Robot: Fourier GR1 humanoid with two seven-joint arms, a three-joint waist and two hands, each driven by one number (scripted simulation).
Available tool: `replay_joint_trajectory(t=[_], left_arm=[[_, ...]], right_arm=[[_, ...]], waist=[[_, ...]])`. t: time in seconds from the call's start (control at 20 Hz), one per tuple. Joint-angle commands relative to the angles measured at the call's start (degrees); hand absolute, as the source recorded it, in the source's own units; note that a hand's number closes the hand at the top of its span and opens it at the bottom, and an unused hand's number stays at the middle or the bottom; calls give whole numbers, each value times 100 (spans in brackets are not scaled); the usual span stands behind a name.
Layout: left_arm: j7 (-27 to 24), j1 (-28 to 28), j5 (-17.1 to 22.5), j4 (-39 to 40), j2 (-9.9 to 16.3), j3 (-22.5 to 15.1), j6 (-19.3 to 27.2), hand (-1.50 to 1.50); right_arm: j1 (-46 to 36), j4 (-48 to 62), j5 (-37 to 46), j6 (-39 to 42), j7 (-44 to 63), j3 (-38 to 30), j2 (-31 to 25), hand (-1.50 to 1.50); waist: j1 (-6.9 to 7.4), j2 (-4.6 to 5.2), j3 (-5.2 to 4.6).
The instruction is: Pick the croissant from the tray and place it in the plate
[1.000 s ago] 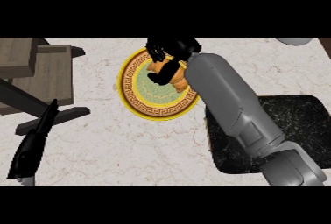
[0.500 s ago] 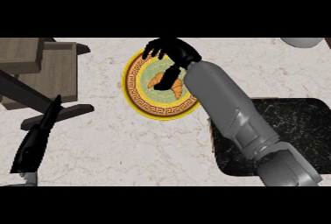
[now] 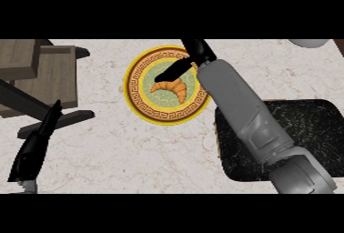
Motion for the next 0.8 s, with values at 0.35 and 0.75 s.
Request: replay_joint_trajectory(t=[0.35,0.75], left_arm=[[143,-118,-86,-275,-46,-51,41,0],[-199,-129,-24,65,-17,36,-70,0]], right_arm=[[220,430,-1089,929,-889,-1346,-1173,-150],[629,680,-968,2042,-1911,-1364,-2144,-150]], waist=[[64,87,12],[120,131,12]])
